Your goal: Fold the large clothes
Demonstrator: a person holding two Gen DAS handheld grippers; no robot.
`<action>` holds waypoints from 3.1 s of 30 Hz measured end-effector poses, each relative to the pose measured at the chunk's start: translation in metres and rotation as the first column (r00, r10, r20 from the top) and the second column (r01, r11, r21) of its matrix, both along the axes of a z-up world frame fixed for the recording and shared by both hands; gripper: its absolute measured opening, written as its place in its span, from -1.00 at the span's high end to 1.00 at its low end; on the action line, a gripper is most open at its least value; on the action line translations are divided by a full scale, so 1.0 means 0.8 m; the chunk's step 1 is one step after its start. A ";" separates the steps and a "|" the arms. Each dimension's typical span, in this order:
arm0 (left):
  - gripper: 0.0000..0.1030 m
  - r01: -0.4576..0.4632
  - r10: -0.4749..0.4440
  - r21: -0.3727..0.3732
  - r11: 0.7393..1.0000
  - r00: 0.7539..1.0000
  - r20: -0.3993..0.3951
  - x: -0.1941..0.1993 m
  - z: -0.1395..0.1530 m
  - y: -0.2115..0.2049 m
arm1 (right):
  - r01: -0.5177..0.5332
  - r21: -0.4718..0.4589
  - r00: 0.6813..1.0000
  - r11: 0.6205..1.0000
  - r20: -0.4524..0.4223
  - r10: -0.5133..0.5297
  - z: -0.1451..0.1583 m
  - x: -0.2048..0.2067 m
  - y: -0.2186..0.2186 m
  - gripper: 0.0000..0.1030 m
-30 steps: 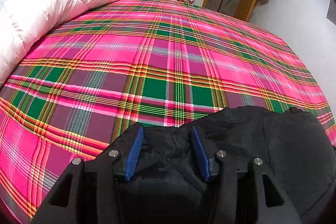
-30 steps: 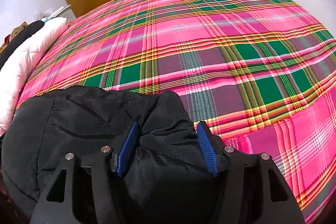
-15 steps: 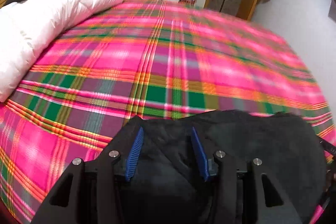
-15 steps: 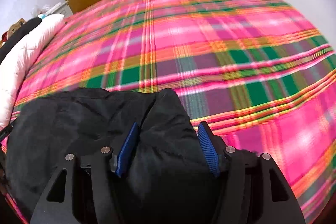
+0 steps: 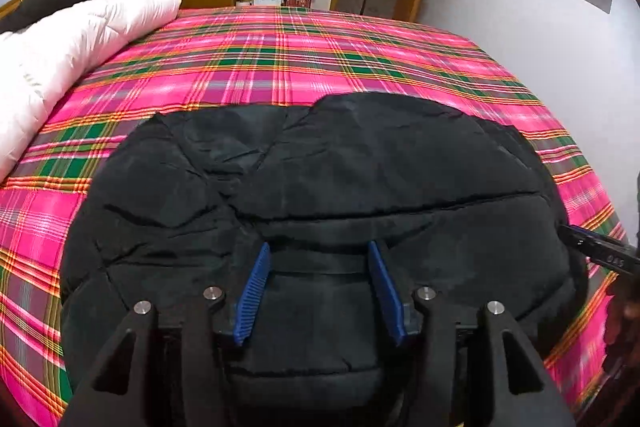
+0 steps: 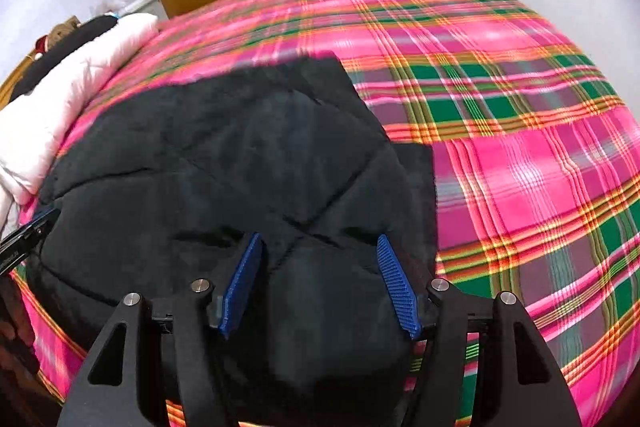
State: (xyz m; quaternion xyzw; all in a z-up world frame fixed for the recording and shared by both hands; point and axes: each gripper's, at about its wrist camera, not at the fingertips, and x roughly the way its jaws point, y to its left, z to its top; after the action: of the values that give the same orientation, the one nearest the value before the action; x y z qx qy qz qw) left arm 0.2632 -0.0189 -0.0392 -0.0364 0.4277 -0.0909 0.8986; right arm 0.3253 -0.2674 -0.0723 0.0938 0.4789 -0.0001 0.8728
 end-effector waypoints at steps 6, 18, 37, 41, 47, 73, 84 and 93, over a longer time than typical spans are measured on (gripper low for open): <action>-0.08 -0.043 0.043 -0.006 0.999 0.999 0.000 -0.017 0.022 0.014 | -0.012 -0.008 0.998 1.000 0.066 0.013 0.039 -0.023 0.003 -0.24; -0.08 -0.097 0.097 0.041 0.994 0.995 0.012 -0.021 0.018 0.038 | -0.047 -0.048 0.996 0.998 0.070 0.051 0.031 -0.048 0.032 -0.25; -0.08 -0.135 0.128 0.148 0.980 0.990 0.052 -0.005 0.022 0.060 | -0.014 -0.064 0.997 0.998 0.069 0.019 0.022 -0.043 0.015 -0.31; -0.08 -0.155 0.150 0.160 0.975 0.988 0.042 -0.001 0.018 0.072 | -0.006 -0.051 0.998 0.999 0.055 0.009 0.014 -0.041 0.001 -0.40; -0.08 -0.179 0.181 0.177 0.968 0.983 0.007 0.011 0.003 0.092 | -0.027 0.017 1.000 0.999 0.013 0.027 -0.004 -0.031 -0.016 -0.43; -0.65 -0.247 0.250 0.043 0.968 0.964 -0.094 0.023 -0.049 0.171 | -0.048 -0.010 0.998 0.999 0.048 0.048 -0.020 -0.035 -0.024 -0.68; -0.75 -0.251 0.215 -0.183 0.951 0.957 -0.195 0.038 -0.088 0.205 | 0.008 0.301 0.998 0.953 -0.056 0.010 -0.075 0.000 -0.067 -0.97; -0.73 -0.240 0.162 -0.329 0.913 0.956 -0.246 0.051 -0.106 0.204 | -0.012 0.388 0.995 0.922 -0.085 0.048 -0.084 0.018 -0.075 -0.96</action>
State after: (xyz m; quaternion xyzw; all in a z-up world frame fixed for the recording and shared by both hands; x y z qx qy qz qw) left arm 0.3037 0.1444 -0.1242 -0.2516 0.4920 -0.0688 0.8306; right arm 0.3398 -0.3274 -0.1395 0.2566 0.5110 0.1035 0.8138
